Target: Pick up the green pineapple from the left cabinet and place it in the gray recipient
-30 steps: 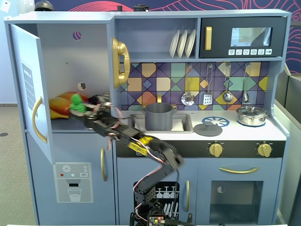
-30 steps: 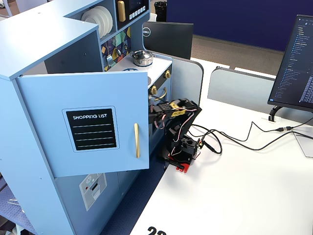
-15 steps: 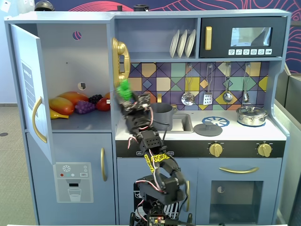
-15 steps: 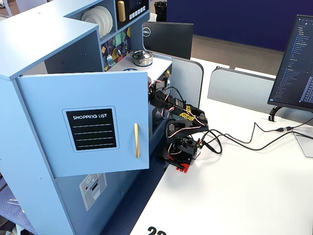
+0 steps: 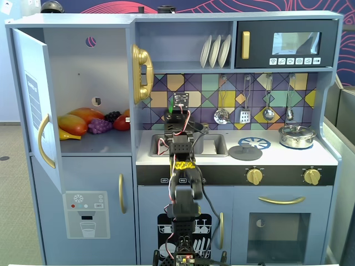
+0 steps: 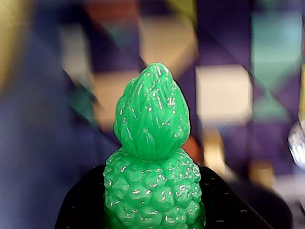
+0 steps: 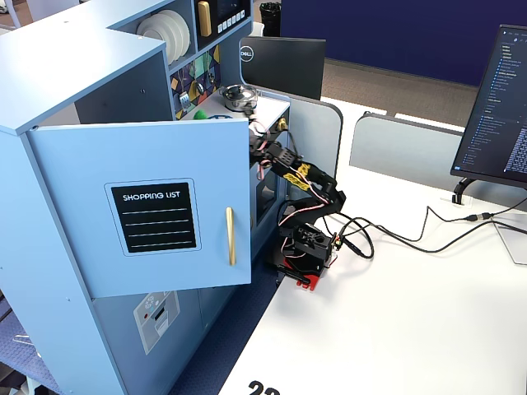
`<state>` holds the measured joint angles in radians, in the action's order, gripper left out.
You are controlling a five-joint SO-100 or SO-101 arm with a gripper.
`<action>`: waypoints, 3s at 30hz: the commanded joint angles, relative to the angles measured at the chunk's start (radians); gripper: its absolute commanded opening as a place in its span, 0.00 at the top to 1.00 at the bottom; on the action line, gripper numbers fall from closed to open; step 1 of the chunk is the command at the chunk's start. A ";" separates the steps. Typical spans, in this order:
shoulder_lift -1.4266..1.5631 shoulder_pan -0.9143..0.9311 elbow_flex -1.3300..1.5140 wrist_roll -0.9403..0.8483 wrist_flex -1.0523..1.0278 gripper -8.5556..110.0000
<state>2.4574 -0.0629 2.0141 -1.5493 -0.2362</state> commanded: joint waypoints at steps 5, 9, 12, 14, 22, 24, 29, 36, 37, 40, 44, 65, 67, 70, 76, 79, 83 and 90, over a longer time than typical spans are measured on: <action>-0.276 0.067 -0.235 -0.031 -0.005 0.93; -0.342 0.083 -0.273 -0.055 0.002 0.93; -0.347 0.112 -0.275 -0.008 -0.018 0.83; -0.336 0.124 -0.275 0.063 -0.018 0.69; -0.238 0.144 -0.307 0.051 -0.140 0.66; -0.149 0.123 -0.302 0.031 -0.261 0.73; 0.147 0.014 -0.230 -0.040 -0.719 0.90; 0.411 0.008 0.209 0.046 -1.048 0.93; 0.439 0.011 0.296 0.069 -1.020 0.93; 0.466 0.008 0.543 0.114 -0.867 0.93; 0.393 -0.005 0.795 0.166 -0.597 0.93; 0.719 -0.021 0.989 0.051 -1.285 0.93; 0.719 0.021 0.989 0.017 -1.293 0.93; 0.721 0.057 0.989 0.000 -1.293 0.93; 0.721 0.078 0.989 0.012 -1.293 0.92; 0.721 0.083 0.989 -0.020 -1.261 0.93; 0.721 0.107 0.989 0.084 -0.825 0.93; 0.723 0.072 0.989 -0.023 -1.209 0.93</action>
<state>3.1815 0.0291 3.0097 -1.5340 -1.1336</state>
